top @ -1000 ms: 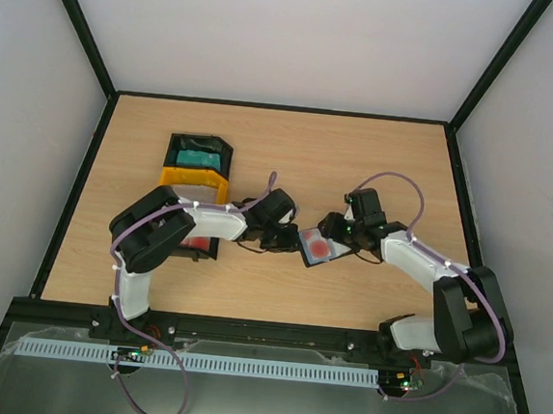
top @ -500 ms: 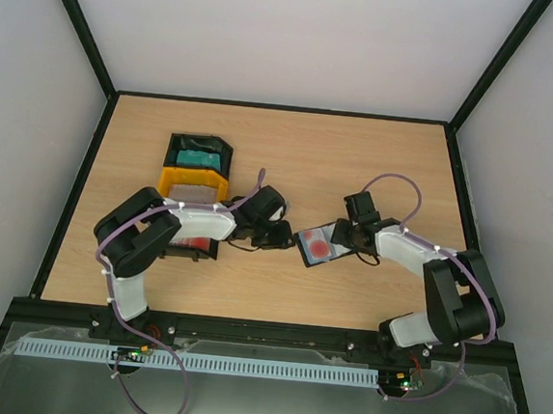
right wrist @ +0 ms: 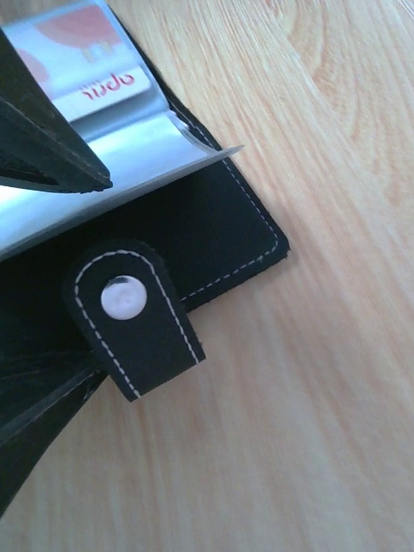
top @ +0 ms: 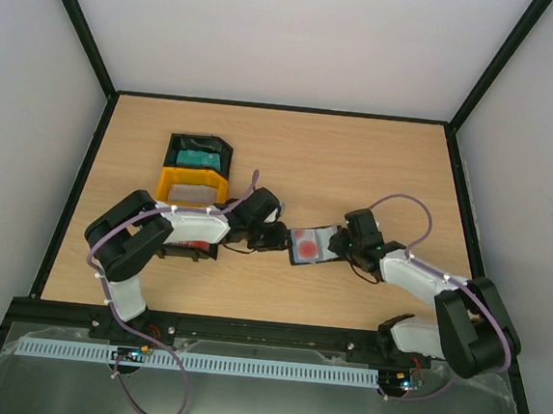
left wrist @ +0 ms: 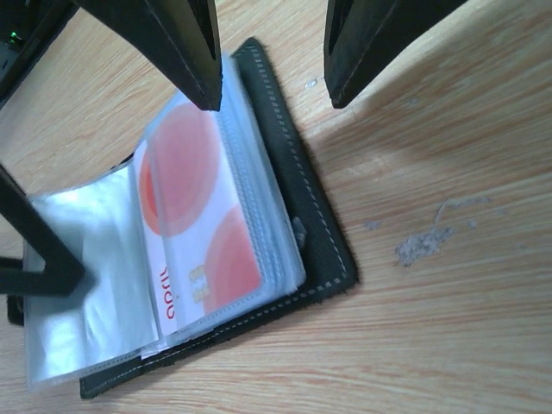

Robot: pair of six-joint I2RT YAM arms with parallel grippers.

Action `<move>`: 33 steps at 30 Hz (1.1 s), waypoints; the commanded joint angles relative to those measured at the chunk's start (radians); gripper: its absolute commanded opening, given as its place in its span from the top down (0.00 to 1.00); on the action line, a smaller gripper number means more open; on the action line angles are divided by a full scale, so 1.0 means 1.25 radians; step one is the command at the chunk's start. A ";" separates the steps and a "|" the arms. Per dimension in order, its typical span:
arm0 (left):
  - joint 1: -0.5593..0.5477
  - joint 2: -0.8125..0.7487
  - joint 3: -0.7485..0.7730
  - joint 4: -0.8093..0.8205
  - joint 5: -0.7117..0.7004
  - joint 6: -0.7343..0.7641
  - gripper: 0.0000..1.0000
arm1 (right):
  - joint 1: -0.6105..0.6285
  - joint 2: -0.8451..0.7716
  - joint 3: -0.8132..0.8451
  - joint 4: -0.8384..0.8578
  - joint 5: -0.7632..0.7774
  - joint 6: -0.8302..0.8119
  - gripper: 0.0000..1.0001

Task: Put the credit cards into the card holder
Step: Turn over the card slot in the card holder.

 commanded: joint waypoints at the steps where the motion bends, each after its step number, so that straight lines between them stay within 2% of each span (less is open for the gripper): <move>1: 0.007 -0.040 -0.034 0.042 0.013 -0.031 0.65 | 0.046 -0.043 -0.083 -0.028 -0.109 0.218 0.51; 5: 0.007 -0.042 -0.053 0.082 0.025 -0.054 0.64 | 0.068 -0.072 -0.064 -0.035 -0.106 0.250 0.49; 11: 0.007 -0.048 -0.058 0.118 0.019 -0.086 0.63 | 0.069 -0.122 0.054 -0.190 0.051 0.104 0.46; 17: 0.010 -0.055 -0.060 0.123 -0.009 -0.094 0.63 | 0.088 -0.089 0.116 -0.252 0.090 0.023 0.55; 20: 0.011 -0.053 -0.059 0.118 -0.012 -0.094 0.60 | 0.123 -0.072 0.135 -0.237 0.071 -0.007 0.59; 25: 0.011 -0.041 -0.054 0.124 0.007 -0.091 0.60 | 0.187 -0.013 0.152 -0.195 -0.027 -0.047 0.61; 29: 0.011 -0.035 -0.050 0.123 0.012 -0.090 0.61 | 0.194 0.027 0.144 -0.176 -0.059 -0.059 0.72; 33: 0.011 -0.022 -0.046 0.125 0.028 -0.088 0.64 | 0.194 0.058 0.132 -0.154 -0.102 -0.074 0.77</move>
